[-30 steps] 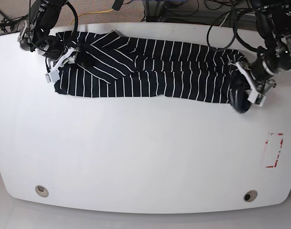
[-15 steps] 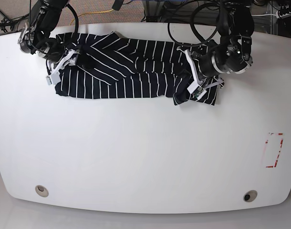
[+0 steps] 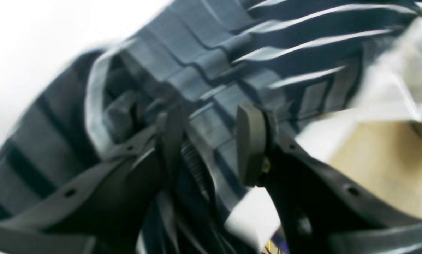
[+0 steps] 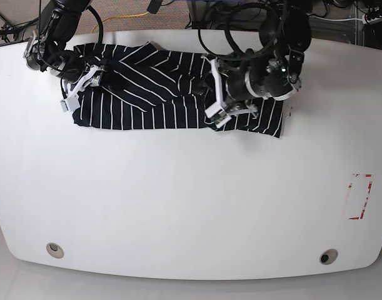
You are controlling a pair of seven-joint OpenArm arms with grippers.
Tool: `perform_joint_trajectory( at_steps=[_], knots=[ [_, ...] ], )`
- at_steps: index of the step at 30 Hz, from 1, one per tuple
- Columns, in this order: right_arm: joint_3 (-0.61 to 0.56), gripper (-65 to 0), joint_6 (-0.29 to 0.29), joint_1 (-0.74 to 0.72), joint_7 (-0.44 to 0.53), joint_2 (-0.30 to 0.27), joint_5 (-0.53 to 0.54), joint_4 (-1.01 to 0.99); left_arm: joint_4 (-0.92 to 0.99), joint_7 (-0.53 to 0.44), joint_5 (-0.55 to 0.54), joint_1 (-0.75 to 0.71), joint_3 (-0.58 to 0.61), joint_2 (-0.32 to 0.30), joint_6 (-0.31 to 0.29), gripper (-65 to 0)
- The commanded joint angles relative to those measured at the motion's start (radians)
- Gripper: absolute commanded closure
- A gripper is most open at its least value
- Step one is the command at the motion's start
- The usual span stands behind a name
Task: Fold the T-shirt properly
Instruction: 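Fold the strip end at the left gripper over toward the right gripper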
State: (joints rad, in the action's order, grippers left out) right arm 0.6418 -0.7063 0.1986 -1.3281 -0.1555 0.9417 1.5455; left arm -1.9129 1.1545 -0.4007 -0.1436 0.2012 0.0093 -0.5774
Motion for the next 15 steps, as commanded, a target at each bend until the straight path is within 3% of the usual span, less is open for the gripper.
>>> perform_joint_trajectory(
  at_steps=[1,6,11,15],
  knots=[
    [0.002,-41.7,0.008,-0.006,-0.017,-0.011,-0.034,0.008,-0.038,0.025,-0.013,0.051,0.016,0.019,-0.005,-23.9],
    [0.005,-41.7,0.008,-0.006,-0.017,-0.011,-0.033,0.040,-0.076,0.048,-0.005,0.077,-0.121,0.011,-0.005,-23.9],
    [0.005,-42.3,0.008,-0.006,-0.017,-0.014,-0.031,0.149,-0.075,0.048,-0.013,0.077,-0.314,-0.071,-0.005,-23.9],
    [0.006,-42.5,0.008,-0.021,-0.017,-0.014,-0.031,0.246,-0.076,0.048,-0.014,0.009,-0.345,-0.134,-0.006,-23.9]
  ],
)
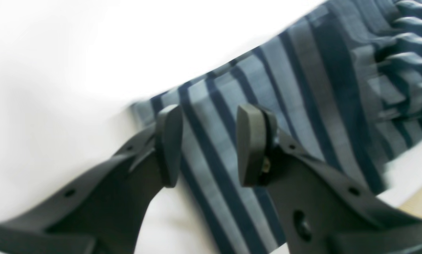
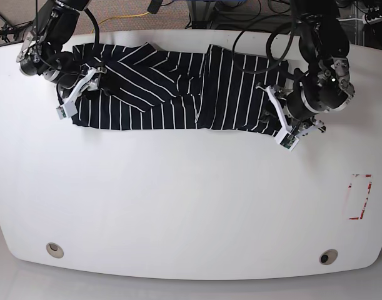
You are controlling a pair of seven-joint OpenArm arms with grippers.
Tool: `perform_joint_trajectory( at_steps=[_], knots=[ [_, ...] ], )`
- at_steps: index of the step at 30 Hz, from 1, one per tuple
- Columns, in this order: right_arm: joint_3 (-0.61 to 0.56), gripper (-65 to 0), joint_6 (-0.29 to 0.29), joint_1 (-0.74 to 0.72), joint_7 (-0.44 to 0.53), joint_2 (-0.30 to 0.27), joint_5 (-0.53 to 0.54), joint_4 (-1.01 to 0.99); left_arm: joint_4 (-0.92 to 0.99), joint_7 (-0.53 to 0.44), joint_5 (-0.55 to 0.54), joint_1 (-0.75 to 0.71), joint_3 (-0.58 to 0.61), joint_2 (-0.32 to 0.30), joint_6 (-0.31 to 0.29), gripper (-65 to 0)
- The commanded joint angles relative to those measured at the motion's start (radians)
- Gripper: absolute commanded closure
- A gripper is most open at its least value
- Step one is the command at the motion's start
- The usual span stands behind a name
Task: Fold the T-shirt properly
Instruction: 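Fold the strip end at the left gripper over toward the right gripper, then fold the strip end at the right gripper over onto the stack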
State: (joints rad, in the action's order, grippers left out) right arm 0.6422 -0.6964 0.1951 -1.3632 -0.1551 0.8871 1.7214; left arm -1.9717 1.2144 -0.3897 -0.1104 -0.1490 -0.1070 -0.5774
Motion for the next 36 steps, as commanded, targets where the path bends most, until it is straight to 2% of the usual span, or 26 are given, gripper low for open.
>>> perform_joint_trajectory(
  at_steps=[1,6,11,12,18,25,29,34,36],
  knots=[
    [0.018,-42.5,-0.002,-0.023,0.018,-0.014,0.022,0.087,-0.016,-0.014,-0.025,-0.033,0.006,-0.035,-0.006,-23.9],
    [0.155,-43.0,-0.002,-0.058,0.005,-0.018,0.017,0.081,0.025,-0.020,-0.018,-0.084,0.001,-0.049,-0.006,-23.9],
    [0.235,-56.9,-0.002,-0.099,-0.028,-0.080,0.024,-0.067,0.136,-0.127,-0.022,-0.111,-0.051,-0.049,-0.006,-23.9],
    [0.241,-57.7,-0.002,-0.101,-0.025,-0.091,0.024,-0.088,0.157,-0.143,-0.022,-0.111,-0.054,-0.049,-0.006,-23.9],
    [0.284,-52.5,-0.002,-0.135,-0.018,-0.116,0.017,-0.283,0.245,-0.152,-0.024,-0.108,-0.053,-0.049,-0.006,-23.9],
    [0.238,-52.0,-0.002,-0.102,0.041,-0.103,0.017,-0.335,0.245,-0.152,-0.024,-0.110,-0.054,-0.049,-0.006,-23.9],
    [0.167,-51.7,-0.002,-0.093,0.051,-0.067,0.020,-0.295,0.245,-0.152,-0.024,-0.108,-0.054,-0.044,-0.006,-23.9],
    [0.123,-50.7,-0.002,-0.059,0.049,0.007,0.020,-0.186,0.249,-0.152,-0.024,-0.107,-0.056,-0.038,-0.005,-23.9],
    [0.104,-44.5,-0.002,-0.056,0.049,0.028,0.017,-0.159,0.251,-0.152,-0.022,-0.107,-0.056,-0.009,-0.005,-23.9]
  ],
)
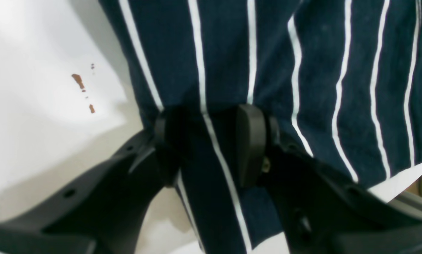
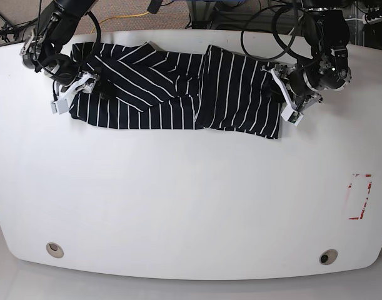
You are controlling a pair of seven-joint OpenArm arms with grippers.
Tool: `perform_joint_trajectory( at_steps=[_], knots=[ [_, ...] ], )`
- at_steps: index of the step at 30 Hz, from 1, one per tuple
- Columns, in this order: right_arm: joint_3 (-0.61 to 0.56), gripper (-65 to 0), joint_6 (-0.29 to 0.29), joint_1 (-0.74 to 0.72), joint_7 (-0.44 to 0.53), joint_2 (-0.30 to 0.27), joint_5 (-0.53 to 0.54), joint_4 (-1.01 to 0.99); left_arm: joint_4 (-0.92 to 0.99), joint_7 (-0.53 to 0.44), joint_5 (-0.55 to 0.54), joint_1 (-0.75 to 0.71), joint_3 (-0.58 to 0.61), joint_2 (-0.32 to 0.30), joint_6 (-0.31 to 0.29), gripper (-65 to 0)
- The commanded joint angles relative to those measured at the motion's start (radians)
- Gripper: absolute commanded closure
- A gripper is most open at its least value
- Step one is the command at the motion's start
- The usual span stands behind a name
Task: Fold the T-shirt properly
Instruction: 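Fold the strip end at the right gripper over onto the stack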
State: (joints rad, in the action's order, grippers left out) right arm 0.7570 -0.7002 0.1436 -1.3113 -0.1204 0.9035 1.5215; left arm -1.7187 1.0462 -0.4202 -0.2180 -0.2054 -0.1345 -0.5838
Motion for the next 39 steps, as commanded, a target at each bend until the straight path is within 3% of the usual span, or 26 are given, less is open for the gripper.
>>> perform_joint_trajectory(
  at_steps=[1,5,6,12,15,19,26,32,35,39],
  knots=[
    [-0.020,-38.2,0.002,-0.003,-0.003,0.001,0.001,0.049,-0.002,0.016,0.010,0.001,0.001,0.028,0.002,-23.9],
    [-0.031,-1.4,0.002,-0.012,0.002,0.006,0.004,0.054,0.021,0.016,0.010,0.012,0.005,0.046,0.005,-23.9],
    [-0.032,0.0,0.002,-0.017,0.002,0.006,0.006,0.055,0.030,0.016,0.010,0.021,0.005,0.057,0.005,-23.9],
    [-0.034,0.0,0.002,-0.040,-0.004,-0.003,0.007,0.147,0.090,0.016,0.014,0.053,0.002,0.097,0.011,-23.7],
    [-0.034,0.0,0.002,-0.069,-0.015,-0.011,0.007,0.238,0.098,0.016,0.014,0.059,0.005,0.117,0.075,-23.7],
    [-0.034,0.0,0.002,-0.111,-0.037,-0.012,0.006,0.293,0.105,0.016,0.014,0.065,0.005,0.111,0.129,-23.7],
    [-0.133,0.0,0.002,-0.186,-0.077,-0.003,0.007,0.307,0.105,0.016,0.016,0.047,-0.001,0.062,0.134,-23.7],
    [-0.209,0.0,0.002,-0.220,-0.080,0.106,0.004,0.299,0.105,0.016,0.016,0.012,-0.002,0.065,0.134,-23.7],
    [-0.248,0.0,0.002,-0.232,-0.078,0.198,0.006,0.265,0.105,0.016,0.016,-0.007,-0.030,0.072,0.134,-23.7],
    [-0.262,0.0,0.002,-0.236,-0.077,0.271,0.006,0.221,0.105,0.016,0.016,-0.014,-0.049,0.097,0.134,-23.7]
  ],
)
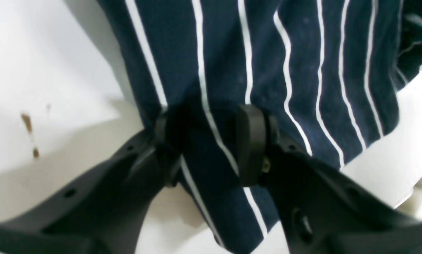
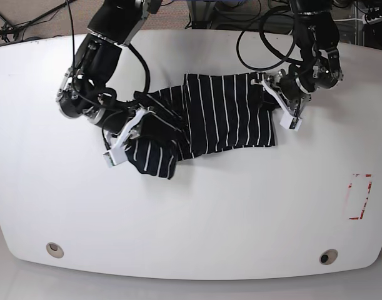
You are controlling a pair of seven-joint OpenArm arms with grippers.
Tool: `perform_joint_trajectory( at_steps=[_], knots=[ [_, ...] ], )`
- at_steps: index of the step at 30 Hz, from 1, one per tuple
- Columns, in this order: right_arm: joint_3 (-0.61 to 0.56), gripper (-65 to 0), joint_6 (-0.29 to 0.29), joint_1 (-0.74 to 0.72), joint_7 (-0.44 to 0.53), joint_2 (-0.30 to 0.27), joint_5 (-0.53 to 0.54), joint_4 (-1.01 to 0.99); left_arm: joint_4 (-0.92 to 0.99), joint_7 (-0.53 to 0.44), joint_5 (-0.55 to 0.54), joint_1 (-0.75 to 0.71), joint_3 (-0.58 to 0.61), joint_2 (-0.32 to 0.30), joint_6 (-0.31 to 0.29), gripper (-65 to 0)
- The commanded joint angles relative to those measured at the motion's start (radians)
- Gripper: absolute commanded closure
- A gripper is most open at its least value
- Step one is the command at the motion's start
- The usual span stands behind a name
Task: Fold the T-shirt properly
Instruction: 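Fold the strip end at the right gripper over onto the stack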
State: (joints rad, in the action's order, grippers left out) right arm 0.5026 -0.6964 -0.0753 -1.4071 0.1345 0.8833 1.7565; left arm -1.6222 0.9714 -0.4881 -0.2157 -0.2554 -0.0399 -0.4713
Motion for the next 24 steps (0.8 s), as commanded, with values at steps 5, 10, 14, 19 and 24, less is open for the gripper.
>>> perform_joint_trajectory(
  at_steps=[5,10,14,19,24],
  knots=[
    [-0.141,0.0,-0.002,-0.010,0.105,0.023,0.026,-0.051,0.009,0.091,0.082,-0.020,0.000,0.002,0.021,-23.7],
    [-0.241,-3.0,-0.002,-0.002,0.200,0.023,0.023,-0.131,0.001,0.091,0.076,-0.020,0.000,0.002,0.019,-23.7],
    [-0.266,-3.6,-0.002,-0.005,0.219,0.023,0.023,-0.194,0.001,0.091,0.075,-0.020,0.000,0.002,0.019,-23.7],
    [-0.333,-4.3,-0.002,-0.007,0.274,0.023,0.021,-0.218,0.001,0.091,0.075,-0.020,-0.002,0.002,0.018,-23.7],
    [-0.390,-25.8,-0.002,-0.001,0.280,0.021,0.021,-0.218,0.000,0.091,0.073,-0.018,-0.002,0.002,0.015,-23.7]
  ],
)
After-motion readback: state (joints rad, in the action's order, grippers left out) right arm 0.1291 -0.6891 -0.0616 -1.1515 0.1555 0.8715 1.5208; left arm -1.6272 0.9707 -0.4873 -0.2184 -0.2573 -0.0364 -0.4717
